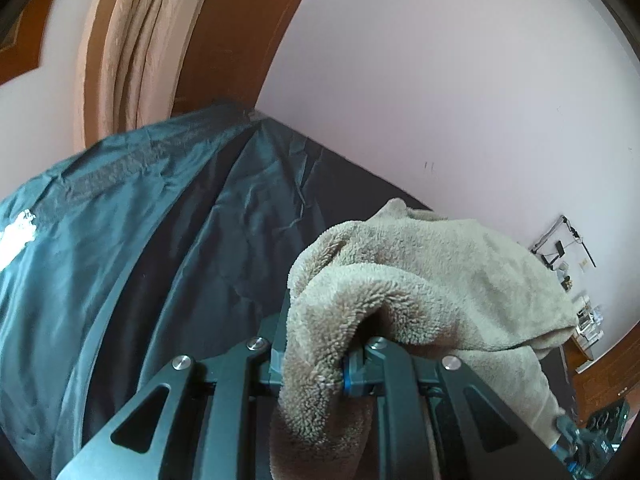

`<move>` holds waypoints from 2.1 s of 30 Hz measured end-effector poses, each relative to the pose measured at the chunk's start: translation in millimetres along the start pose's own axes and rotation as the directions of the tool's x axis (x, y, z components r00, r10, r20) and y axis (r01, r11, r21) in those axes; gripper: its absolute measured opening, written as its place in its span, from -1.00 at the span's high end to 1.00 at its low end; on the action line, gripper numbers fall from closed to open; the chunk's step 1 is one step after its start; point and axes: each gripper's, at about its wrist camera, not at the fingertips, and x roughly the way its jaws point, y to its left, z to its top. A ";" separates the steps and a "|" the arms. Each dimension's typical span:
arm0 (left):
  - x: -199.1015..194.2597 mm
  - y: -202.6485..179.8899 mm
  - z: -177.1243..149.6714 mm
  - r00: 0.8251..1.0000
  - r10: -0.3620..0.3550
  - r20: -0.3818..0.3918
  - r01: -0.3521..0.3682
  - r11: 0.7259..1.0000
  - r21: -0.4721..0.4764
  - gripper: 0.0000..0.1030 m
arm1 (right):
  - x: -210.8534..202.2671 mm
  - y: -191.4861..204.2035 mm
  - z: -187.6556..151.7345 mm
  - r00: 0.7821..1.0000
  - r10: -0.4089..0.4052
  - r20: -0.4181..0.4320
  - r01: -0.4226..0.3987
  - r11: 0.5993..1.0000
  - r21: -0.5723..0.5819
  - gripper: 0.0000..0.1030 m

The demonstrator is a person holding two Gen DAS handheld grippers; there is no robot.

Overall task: Fold clothes
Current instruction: 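Lift the blanket high with both grippers, letting it hang unfolded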

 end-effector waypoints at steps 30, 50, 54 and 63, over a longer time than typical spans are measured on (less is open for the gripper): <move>-103.4 -71.5 -17.8 0.798 -0.578 -0.169 0.599 0.793 0.114 0.48 | -222.6 239.6 -63.7 0.422 0.202 0.884 0.532 0.734 -0.422 0.79; -233.9 -96.6 -102.7 0.734 -0.677 -0.061 0.594 0.595 0.542 -0.65 | -310.6 373.4 -171.8 0.087 0.368 0.926 0.800 0.528 -0.285 0.79; -265.7 -105.0 -128.0 0.688 -0.724 -0.040 0.558 0.494 0.666 -0.66 | -327.3 400.5 -191.2 0.062 0.392 0.918 0.827 0.494 -0.267 0.78; -325.8 -114.6 -185.0 0.520 -0.845 -0.122 0.513 0.195 0.836 -0.68 | -334.1 462.0 -224.1 -0.004 0.419 0.908 0.910 0.378 -0.170 0.78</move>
